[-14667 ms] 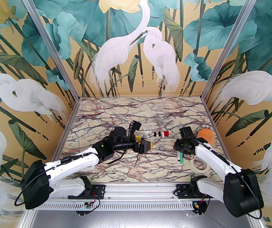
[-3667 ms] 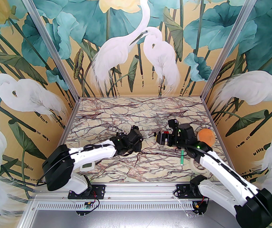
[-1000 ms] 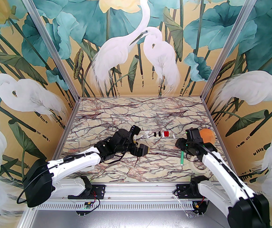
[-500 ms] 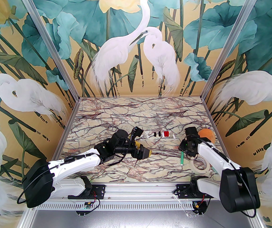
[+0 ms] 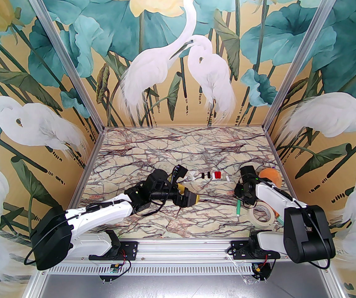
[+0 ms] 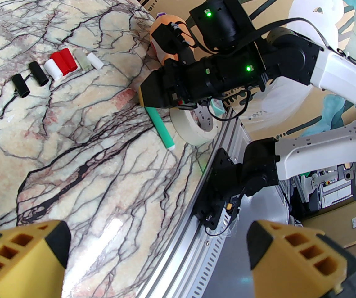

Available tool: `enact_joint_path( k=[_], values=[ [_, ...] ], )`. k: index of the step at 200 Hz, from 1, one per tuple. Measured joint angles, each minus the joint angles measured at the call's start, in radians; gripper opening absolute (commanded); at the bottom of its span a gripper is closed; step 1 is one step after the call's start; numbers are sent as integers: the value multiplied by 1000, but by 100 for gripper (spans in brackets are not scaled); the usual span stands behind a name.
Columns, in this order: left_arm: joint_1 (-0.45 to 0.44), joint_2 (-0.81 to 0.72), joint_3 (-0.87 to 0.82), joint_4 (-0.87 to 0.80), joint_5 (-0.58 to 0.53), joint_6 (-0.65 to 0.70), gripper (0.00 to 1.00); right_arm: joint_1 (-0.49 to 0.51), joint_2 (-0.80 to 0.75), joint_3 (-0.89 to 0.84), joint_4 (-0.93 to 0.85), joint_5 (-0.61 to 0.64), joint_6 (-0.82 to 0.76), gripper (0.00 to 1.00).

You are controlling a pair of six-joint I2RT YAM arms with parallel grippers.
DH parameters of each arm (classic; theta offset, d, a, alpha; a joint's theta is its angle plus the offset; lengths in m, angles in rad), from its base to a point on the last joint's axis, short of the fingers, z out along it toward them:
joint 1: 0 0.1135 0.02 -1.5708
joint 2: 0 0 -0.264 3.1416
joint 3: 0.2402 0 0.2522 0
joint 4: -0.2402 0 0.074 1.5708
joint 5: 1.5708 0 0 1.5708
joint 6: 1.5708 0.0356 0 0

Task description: Open the pen caps

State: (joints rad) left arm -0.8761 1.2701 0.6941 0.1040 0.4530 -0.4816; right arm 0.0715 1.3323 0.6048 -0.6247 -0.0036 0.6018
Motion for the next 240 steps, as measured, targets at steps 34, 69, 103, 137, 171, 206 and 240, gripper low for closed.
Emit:
enact_joint_path(
  k=[34,69,103,137,171,206,240],
  values=[
    [0,1,-1,10,0,-9,99,-1,1,1,-4,3,-2,22],
    [0,2,-17,47,4,-51,99,3,-29,-2,15,-8,-5,20],
    [0,10,-47,113,8,-119,96,69,-122,-4,45,-31,-20,21],
    [0,30,-73,178,14,-180,97,192,-216,0,98,-81,-18,21],
    [2,41,-85,250,14,-237,94,306,-266,20,189,-162,35,21],
    [15,41,-97,305,14,-288,90,395,-307,42,329,-249,118,21],
    [28,41,-97,355,21,-335,87,451,-327,56,473,-316,203,22]
  ],
)
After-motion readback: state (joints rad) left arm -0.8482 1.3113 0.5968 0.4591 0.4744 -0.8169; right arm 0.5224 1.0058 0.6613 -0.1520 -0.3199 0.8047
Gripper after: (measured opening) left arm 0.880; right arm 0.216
